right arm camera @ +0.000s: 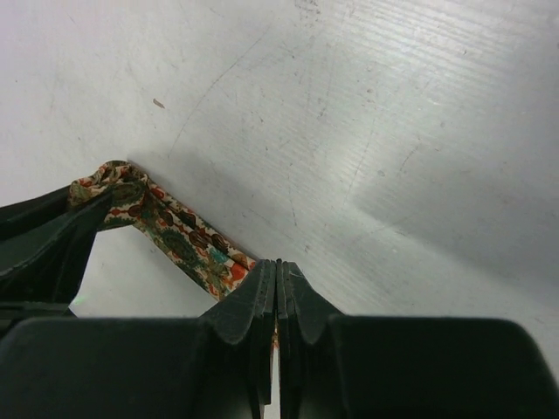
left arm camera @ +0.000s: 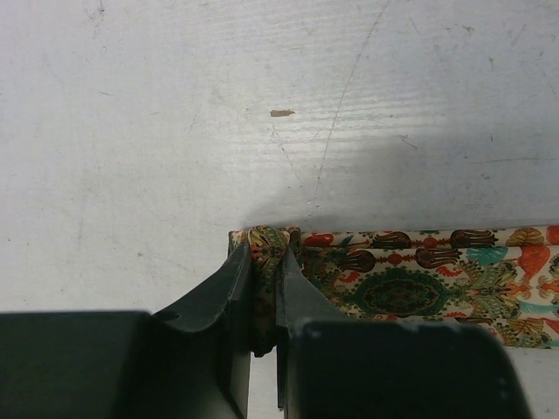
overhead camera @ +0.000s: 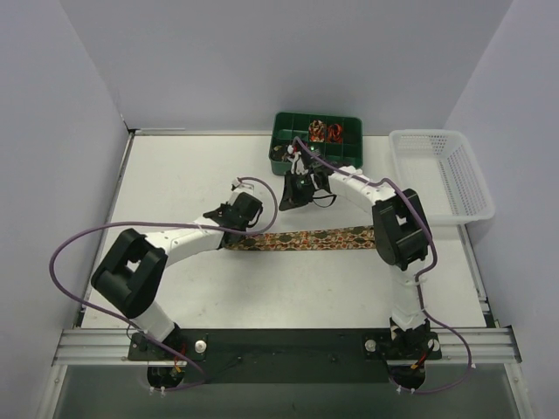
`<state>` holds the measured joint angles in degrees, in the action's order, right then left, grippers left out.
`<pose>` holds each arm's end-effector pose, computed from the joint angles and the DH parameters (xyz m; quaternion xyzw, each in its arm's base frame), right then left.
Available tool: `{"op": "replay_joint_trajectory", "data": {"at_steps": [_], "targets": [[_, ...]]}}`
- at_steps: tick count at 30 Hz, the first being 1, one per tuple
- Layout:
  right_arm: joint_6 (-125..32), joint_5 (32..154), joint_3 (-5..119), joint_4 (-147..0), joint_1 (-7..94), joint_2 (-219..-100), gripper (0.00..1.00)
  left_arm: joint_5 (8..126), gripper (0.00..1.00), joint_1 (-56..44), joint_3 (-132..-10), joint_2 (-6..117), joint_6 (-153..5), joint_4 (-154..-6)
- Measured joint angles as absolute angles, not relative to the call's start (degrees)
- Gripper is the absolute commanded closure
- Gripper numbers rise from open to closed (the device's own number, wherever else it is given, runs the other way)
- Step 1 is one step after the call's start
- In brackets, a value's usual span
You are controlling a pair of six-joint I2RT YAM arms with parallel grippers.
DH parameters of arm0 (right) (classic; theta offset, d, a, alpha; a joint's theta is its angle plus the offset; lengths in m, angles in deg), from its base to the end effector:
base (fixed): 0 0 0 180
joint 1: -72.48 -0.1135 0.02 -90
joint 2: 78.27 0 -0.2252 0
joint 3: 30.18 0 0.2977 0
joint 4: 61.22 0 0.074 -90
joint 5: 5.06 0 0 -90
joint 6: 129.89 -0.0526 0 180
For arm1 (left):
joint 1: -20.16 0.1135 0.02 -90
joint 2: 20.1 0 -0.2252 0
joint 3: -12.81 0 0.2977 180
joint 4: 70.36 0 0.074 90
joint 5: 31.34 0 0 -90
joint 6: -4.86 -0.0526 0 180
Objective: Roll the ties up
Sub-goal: Roll the tie at the center of the board.
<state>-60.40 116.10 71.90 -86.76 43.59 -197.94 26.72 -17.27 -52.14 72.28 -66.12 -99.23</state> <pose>0.4265 0.2664 0.1378 -0.1711 0.8736 0.3840 0.2451 0.3023 -0.1963 0.1027 0.0685 0.9210 0.1002 0.3701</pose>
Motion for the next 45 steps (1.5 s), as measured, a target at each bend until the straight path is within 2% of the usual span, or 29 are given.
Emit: {"op": "replay_joint_trajectory", "data": {"at_steps": [7, 11, 13, 16, 17, 20, 33, 45], "targets": [[-60.4, 115.8, 71.4, -86.6, 44.1, -196.7, 0.98, 22.7, 1.00, -21.6, -54.5, 75.6, -65.4, -101.5], [-60.3, 115.8, 71.0, -86.7, 44.1, -196.7, 0.98, 22.3, 0.94, -23.0, -55.6, 77.2, -64.9, -102.1], [-60.3, 115.8, 71.0, -86.7, 44.1, -196.7, 0.98, 22.2, 0.73, -23.6, -56.0, 77.8, -64.8, -102.4], [-60.2, 115.8, 70.9, -86.7, 44.1, -196.7, 0.98, 22.0, 0.56, -24.5, -56.3, 78.2, -64.5, -102.7], [-60.2, 115.7, 70.9, -86.7, 44.1, -196.7, 0.98, 22.0, 0.47, -24.9, -56.3, 78.3, -64.2, -102.8], [-60.2, 115.7, 70.9, -86.7, 44.1, -196.7, 0.98, 21.8, 0.41, -25.8, -56.3, 78.3, -63.4, -102.9], [-60.0, 115.7, 70.9, -86.7, 44.1, -196.7, 0.98, 22.0, 0.41, -27.4, -51.2, 71.6, -61.4, -99.5], [-60.0, 115.8, 70.9, -86.7, 44.0, -196.8, 0.98, 26.8, 0.48, -27.5, -50.3, 71.7, -59.4, -95.1]]}}
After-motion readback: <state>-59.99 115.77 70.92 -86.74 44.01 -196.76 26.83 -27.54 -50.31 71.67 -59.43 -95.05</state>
